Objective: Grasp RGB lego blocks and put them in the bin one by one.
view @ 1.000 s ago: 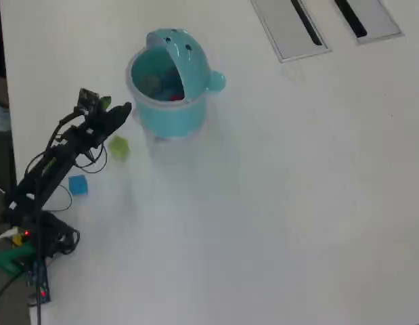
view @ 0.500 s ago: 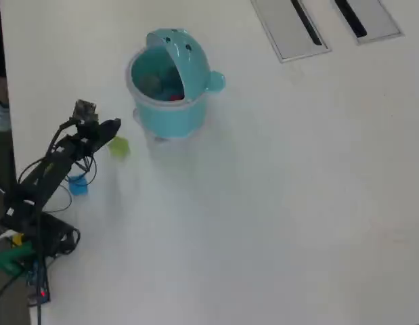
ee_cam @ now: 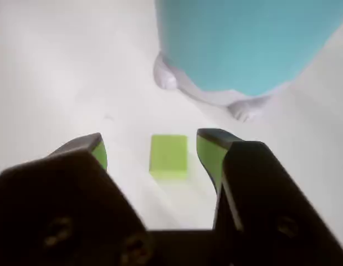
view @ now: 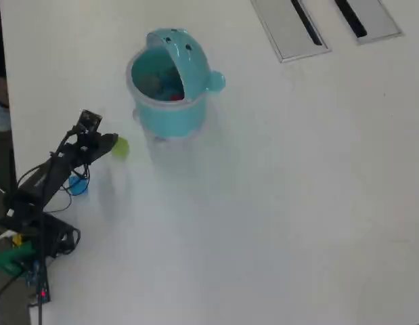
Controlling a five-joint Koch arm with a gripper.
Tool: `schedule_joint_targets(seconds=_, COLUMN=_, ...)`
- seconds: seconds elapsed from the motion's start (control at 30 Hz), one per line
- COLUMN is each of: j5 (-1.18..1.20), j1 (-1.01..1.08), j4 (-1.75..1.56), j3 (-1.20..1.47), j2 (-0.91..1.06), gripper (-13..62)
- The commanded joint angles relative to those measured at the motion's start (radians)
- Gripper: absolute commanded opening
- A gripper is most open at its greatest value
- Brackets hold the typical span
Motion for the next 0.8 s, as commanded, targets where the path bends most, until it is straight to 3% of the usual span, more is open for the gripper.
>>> schedule_joint_targets(seconds=0.0, j5=0.002, j1=-0.015, j4=-0.035, j3=-0.043, j2=-0.002, gripper=30.1)
schedule_joint_targets(seconds=0.77, j5=0.009, j1=-0.057, j4=-0.166, j3=-0.077, j2=-0.235, gripper=29.8)
